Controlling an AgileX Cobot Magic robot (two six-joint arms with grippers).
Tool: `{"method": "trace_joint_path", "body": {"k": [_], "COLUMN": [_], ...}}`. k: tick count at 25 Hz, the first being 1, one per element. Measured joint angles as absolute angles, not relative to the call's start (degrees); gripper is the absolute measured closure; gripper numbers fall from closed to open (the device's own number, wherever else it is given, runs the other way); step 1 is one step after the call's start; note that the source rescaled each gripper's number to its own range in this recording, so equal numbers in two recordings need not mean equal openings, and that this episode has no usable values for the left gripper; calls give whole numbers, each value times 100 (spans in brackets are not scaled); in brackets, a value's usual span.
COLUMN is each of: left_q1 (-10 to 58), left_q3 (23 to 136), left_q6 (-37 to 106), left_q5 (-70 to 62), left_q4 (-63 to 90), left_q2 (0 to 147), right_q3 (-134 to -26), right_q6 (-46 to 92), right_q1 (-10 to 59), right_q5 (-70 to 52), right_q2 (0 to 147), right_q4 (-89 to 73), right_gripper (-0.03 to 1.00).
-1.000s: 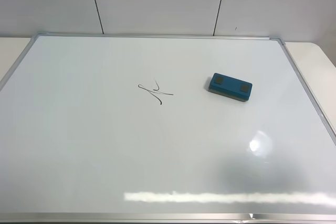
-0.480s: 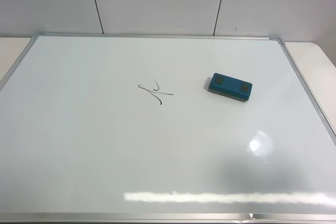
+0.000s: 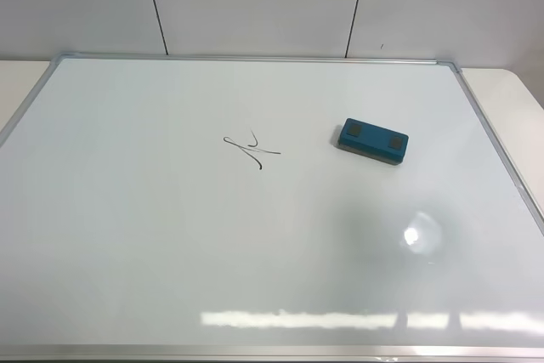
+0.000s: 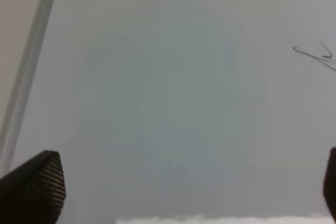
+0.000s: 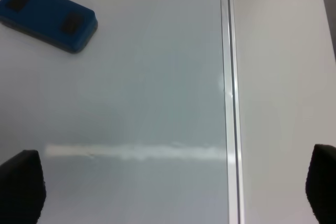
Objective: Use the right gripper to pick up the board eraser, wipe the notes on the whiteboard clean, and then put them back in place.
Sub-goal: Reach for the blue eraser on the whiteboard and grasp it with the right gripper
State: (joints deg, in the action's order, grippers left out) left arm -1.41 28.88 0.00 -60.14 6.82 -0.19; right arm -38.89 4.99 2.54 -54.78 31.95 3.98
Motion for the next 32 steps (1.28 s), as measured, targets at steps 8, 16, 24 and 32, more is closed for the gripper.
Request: {"method": "trace_joint_path", "body": {"k": [8, 16, 24, 32], "left_q1": [-141, -141, -141, -141], "left_q3": [2888, 2888, 2888, 2888], "left_q6": [0, 0, 0, 0], "left_q5": [-6014, -6014, -6014, -6014], "left_q4": [682, 682, 682, 682], "left_q2": [-19, -19, -19, -19], "right_q3": [-5919, -7374, -8560, -9147], "right_q6": [2114, 3875, 4869, 5008], "right_q1": [254, 254, 692, 1456], "right_q5": [-5429, -5526, -5697, -5717], "right_q2": [6416, 8739, 10149, 11076], "right_q4": [-52, -1645, -1733, -1417], "right_gripper": [-3, -3, -3, -3]}}
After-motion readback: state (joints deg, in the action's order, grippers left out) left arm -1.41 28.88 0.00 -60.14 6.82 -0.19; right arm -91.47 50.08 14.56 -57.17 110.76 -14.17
